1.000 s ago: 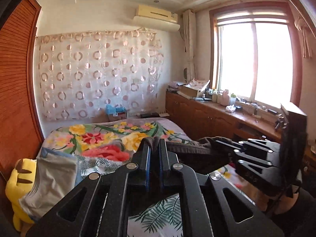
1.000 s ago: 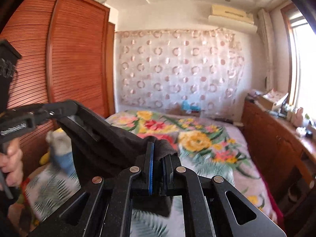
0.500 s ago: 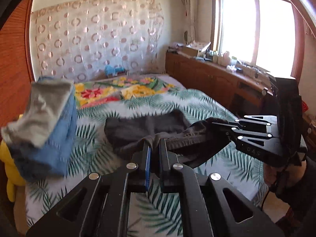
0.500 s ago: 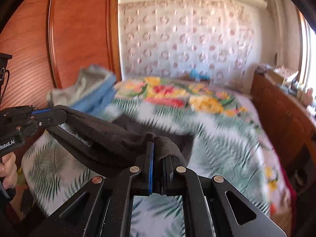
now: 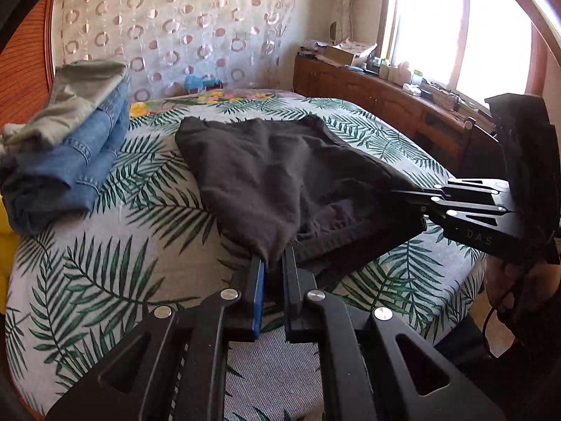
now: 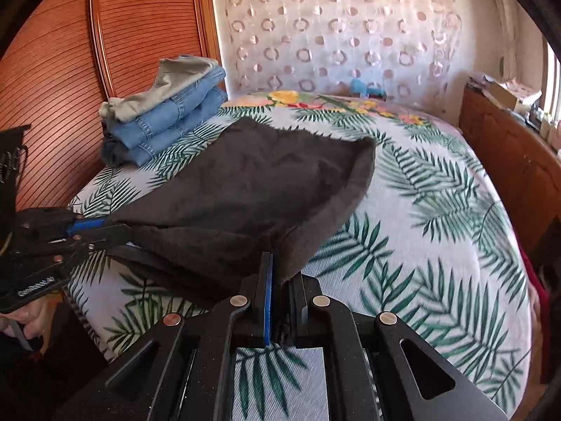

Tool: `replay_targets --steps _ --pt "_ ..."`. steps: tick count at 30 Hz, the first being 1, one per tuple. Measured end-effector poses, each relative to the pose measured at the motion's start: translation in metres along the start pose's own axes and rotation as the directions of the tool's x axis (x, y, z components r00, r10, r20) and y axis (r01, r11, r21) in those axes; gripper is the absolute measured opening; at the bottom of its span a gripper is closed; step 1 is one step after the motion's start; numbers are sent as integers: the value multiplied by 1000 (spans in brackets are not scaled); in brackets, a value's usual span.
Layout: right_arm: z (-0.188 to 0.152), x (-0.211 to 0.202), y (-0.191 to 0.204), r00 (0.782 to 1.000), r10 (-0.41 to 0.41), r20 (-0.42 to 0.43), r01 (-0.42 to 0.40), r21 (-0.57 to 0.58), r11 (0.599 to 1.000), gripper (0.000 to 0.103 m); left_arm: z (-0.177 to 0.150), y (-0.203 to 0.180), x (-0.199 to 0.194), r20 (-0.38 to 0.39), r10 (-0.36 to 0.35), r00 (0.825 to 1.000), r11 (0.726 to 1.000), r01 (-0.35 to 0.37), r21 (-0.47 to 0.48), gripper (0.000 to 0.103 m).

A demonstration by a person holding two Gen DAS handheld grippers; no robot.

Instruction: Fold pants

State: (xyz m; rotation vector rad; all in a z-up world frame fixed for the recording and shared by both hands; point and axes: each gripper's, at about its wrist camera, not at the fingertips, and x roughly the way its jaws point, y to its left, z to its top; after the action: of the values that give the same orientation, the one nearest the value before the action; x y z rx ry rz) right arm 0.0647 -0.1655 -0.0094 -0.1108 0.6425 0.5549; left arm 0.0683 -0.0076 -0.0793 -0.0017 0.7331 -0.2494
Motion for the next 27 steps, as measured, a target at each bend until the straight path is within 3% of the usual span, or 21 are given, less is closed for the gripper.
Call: replay_targets --steps 4,10,23,27 --pt "-10 4 -3 1000 -4 -16 4 11 1000 7 -6 2 -4 -3 -11 1000 1000 11 -11 20" --pt "-13 10 -2 1000 -10 -28 10 18 1000 7 -11 7 -11 12 9 1000 1000 -9 -27 48" --pt "-30 14 -7 999 -26 -36 27 39 999 10 -3 18 -3 5 45 999 997 -44 -70 48" --pt "-29 12 -6 999 -15 -35 16 44 999 17 -6 17 4 -16 53 998 997 -54 -56 48"
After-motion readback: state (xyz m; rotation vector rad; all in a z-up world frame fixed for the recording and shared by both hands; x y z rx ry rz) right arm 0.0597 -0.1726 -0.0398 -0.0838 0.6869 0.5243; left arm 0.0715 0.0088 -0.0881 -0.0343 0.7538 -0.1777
